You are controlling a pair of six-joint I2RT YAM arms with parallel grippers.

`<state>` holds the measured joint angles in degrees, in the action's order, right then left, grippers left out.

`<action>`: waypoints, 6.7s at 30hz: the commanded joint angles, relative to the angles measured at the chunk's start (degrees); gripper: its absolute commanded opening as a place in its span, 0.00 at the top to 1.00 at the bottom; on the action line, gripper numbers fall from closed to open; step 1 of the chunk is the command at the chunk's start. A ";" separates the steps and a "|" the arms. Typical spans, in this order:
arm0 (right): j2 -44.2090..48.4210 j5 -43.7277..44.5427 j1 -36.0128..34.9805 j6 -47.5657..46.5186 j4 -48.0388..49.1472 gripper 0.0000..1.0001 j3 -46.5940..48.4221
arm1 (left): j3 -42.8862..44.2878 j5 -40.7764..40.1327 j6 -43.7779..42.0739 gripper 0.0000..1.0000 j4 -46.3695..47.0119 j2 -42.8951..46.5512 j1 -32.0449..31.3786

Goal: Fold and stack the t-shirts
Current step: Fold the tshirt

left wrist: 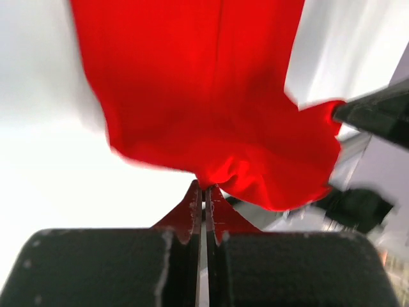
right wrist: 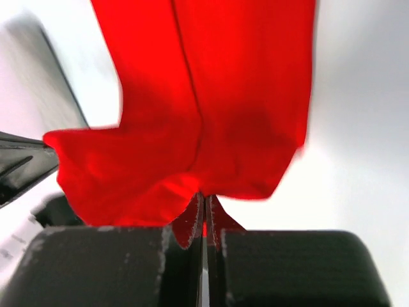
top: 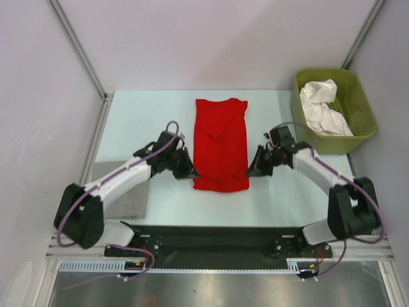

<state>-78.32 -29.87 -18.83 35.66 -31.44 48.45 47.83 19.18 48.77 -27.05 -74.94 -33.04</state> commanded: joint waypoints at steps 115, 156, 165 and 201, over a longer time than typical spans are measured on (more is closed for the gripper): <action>-17.55 -19.53 12.70 -4.65 19.22 0.83 3.84 | 9.29 15.44 -16.09 0.71 12.80 -21.65 13.79; -52.09 -22.25 2.67 10.12 27.48 0.76 51.10 | 41.81 22.05 -6.24 0.64 21.95 -43.71 19.76; -62.03 -16.72 1.69 12.77 31.70 0.78 53.77 | 40.24 20.11 -2.89 0.64 22.22 -41.61 20.82; -4.05 6.05 5.65 15.46 23.77 0.38 -5.86 | -17.77 2.72 24.96 0.29 37.33 -9.96 10.54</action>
<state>-86.63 -27.16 -11.51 42.89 -16.78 49.80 30.68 26.68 67.24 5.74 -86.46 -21.23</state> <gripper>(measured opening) 0.627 0.709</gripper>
